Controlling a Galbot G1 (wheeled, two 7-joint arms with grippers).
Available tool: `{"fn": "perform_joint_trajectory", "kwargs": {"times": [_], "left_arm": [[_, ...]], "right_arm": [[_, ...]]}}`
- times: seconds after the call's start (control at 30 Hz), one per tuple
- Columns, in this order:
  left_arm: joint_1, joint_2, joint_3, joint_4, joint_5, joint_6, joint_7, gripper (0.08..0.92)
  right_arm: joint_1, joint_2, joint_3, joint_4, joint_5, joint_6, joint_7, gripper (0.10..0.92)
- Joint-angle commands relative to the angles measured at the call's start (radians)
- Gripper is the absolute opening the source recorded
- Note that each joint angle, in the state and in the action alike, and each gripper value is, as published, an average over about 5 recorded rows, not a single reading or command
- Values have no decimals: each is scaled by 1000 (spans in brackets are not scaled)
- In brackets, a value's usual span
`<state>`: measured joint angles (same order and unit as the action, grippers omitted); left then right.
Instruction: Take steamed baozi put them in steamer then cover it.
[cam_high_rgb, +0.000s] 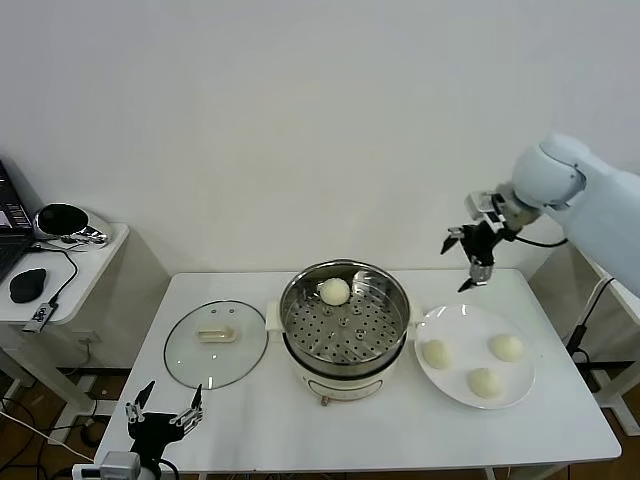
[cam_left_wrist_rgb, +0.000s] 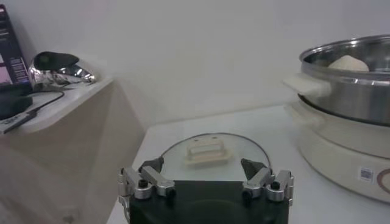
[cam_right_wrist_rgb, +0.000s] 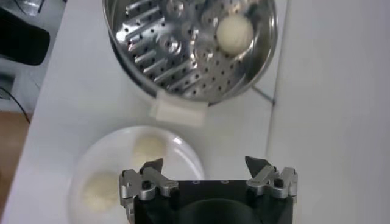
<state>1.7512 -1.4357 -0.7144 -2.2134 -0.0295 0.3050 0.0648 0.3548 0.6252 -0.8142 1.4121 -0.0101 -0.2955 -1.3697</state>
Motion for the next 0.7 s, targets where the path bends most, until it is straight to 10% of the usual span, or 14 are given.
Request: {"fn": "perform_joint_trajectory", "kwargs": {"times": [0.03, 0.7], "left_arm": [[13, -4, 2, -14, 3, -1, -1, 823], [13, -2, -15, 14, 13, 2, 1, 823]], "right_arm": [[-103, -60, 38, 37, -60, -80, 6, 823], [-403, 103, 162, -71, -187, -24, 148, 823]]}}
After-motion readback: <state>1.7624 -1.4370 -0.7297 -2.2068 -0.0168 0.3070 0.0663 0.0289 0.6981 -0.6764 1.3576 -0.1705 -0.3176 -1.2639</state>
